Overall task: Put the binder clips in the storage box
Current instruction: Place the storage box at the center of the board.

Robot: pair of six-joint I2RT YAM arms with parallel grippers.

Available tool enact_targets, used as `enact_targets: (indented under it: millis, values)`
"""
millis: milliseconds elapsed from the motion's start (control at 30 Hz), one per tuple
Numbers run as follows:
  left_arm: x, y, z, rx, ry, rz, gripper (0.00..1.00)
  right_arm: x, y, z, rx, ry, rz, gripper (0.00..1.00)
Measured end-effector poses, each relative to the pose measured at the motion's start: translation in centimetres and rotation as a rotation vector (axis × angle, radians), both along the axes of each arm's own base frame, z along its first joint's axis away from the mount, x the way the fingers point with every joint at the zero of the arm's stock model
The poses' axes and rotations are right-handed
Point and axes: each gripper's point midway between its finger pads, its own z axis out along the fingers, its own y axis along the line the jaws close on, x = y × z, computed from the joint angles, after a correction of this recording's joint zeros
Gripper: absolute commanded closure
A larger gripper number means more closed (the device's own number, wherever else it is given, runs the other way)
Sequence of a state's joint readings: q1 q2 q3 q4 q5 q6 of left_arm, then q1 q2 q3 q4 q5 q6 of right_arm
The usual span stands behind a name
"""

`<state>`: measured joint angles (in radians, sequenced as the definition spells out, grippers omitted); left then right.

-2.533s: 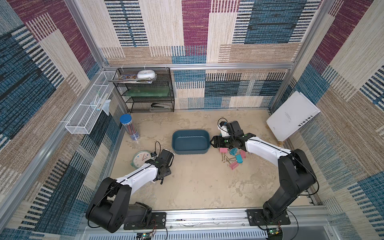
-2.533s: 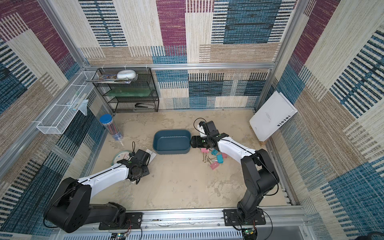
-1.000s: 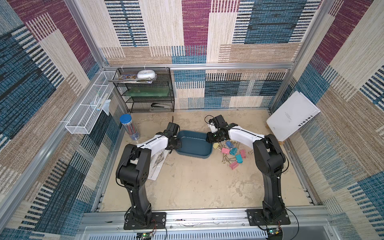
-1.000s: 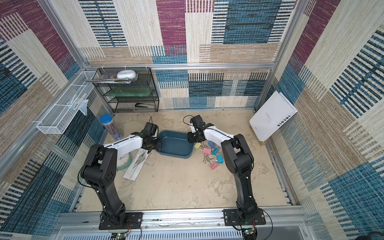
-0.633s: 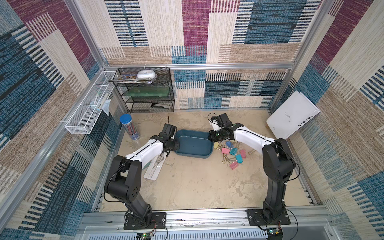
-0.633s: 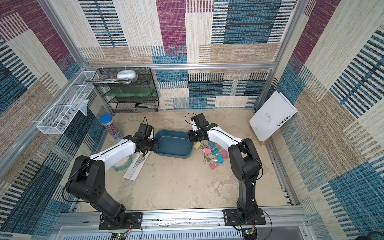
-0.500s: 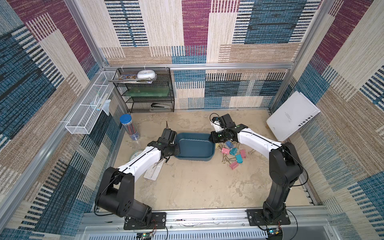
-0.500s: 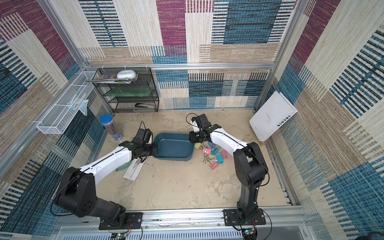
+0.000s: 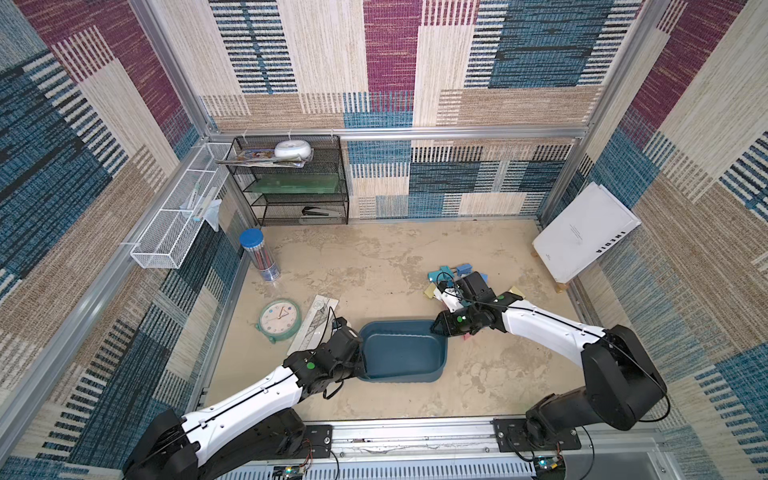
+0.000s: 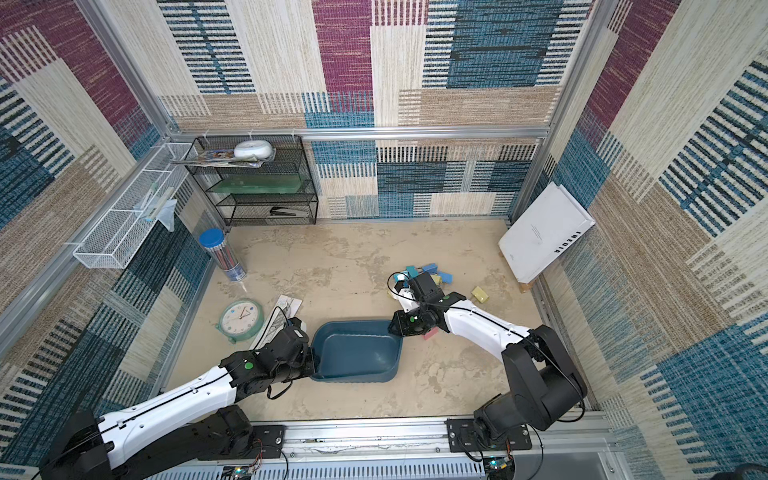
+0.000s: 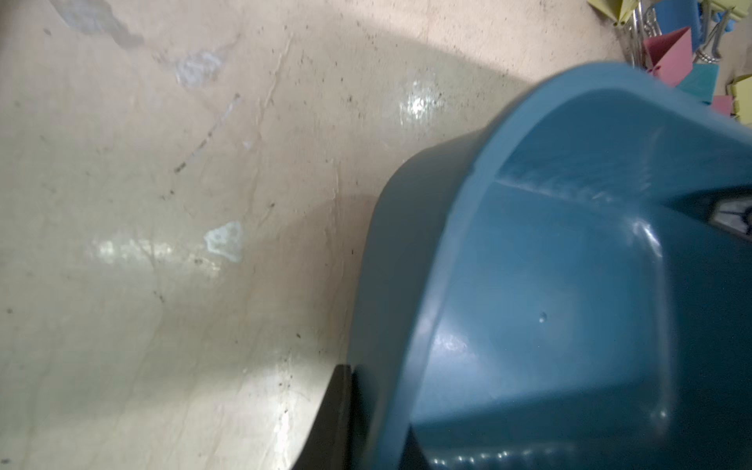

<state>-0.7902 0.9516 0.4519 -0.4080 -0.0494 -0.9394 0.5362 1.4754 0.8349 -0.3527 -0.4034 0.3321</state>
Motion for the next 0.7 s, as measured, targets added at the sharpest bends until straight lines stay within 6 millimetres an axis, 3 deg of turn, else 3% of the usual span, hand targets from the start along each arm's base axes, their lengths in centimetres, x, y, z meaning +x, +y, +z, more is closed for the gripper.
enact_targets:
  millis: [100,267,367,567,633,700]
  values:
    - [-0.7,-0.2,-0.5,-0.004,0.005,0.012,0.78,-0.3,-0.2,-0.6,-0.001,0.004,-0.008,0.68]
    - [-1.9,-0.4,-1.2,0.008,0.036,-0.004,0.59,0.1,-1.5,-1.2,-0.047,-0.020,-0.061,0.49]
    - [-2.4,-0.3,-1.4,0.001,0.040,-0.002,0.54,0.8,-1.7,-0.9,-0.065,-0.047,-0.077,0.42]
    - [-3.2,-0.4,0.3,-0.076,0.023,-0.007,0.41,3.8,-2.0,2.9,-0.099,-0.162,-0.127,0.30]
    - [-3.2,-0.3,1.0,-0.089,0.013,-0.004,0.35,4.7,-2.4,4.1,-0.115,-0.199,-0.158,0.19]
    - [-3.1,-0.2,1.7,-0.085,0.004,-0.002,0.31,5.4,-3.1,4.5,-0.144,-0.216,-0.189,0.14]
